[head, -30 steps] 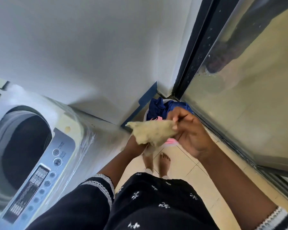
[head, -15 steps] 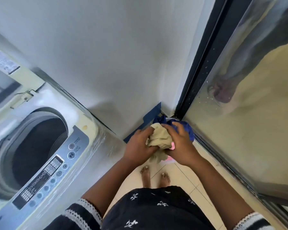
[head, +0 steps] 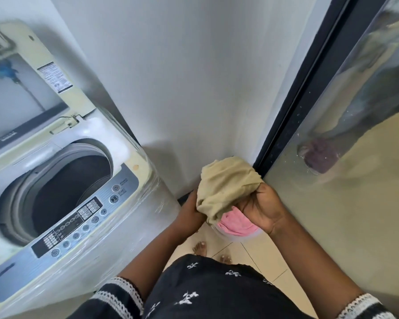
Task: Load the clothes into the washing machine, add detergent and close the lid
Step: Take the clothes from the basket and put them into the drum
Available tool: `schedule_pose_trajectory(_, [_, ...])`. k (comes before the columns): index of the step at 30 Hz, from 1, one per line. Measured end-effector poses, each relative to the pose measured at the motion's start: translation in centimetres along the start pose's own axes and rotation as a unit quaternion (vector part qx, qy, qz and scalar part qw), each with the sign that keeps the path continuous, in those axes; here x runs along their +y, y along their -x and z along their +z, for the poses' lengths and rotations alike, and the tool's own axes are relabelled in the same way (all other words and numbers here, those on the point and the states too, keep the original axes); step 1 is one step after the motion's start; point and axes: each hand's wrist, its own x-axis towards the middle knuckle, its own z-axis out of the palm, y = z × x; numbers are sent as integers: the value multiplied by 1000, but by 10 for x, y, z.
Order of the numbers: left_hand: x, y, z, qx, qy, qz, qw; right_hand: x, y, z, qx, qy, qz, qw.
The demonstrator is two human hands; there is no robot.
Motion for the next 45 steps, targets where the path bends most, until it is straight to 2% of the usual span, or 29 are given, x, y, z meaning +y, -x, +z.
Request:
schedule_pose_trajectory(2, [11, 5, 5, 78, 117, -23, 990, 0, -4, -16, 31, 13, -20, 999])
schedule_pose_trajectory(4, [15, 8, 2, 128, 186, -15, 974, -2, -8, -41, 92, 156, -12, 983])
schedule_pose_trajectory(5, [18, 8, 0, 142, 195, -10, 970, -3, -7, -53, 114, 253, 5, 961])
schedule_pose_trajectory(7, [24, 9, -5, 155, 183, -3, 971, -2, -1, -78, 97, 339, 41, 935])
schedule_pose_trajectory(10, [30, 10, -6, 145, 187, -17, 971, 2, 9, -103, 18, 226, 57, 972])
schedule_pose_trajectory(13, [34, 10, -7, 146, 230, -21, 962, 8, 9, -102, -30, 140, 72, 987])
schedule_pose_trajectory(19, [40, 5, -21, 123, 332, -33, 935, 15, -16, -52, -37, 50, 142, 988])
schedule_pose_trajectory(23, [34, 8, -44, 102, 329, -38, 938, 19, -38, -12, -88, 9, 123, 988])
schedule_pose_trajectory(26, [29, 14, -64, 90, 301, -65, 947, 29, -59, 15, -59, -21, 96, 993])
schedule_pose_trajectory(28, [20, 20, -82, 62, 300, -77, 949, 40, -74, 31, -37, -16, 85, 996])
schedule_pose_trajectory(30, [13, 26, -101, 50, 338, -101, 934, 55, -90, 47, -21, 4, 92, 996])
schedule_pose_trajectory(35, [-12, 31, -164, 171, 380, -81, 905, 101, -128, 86, 9, 119, 139, 983])
schedule_pose_trajectory(38, [-31, 39, -207, 210, 371, -72, 902, 128, -149, 113, -18, 176, 157, 972])
schedule_pose_trajectory(45, [-81, 61, -295, 323, 396, -27, 859, 194, -204, 195, -96, 311, 162, 931])
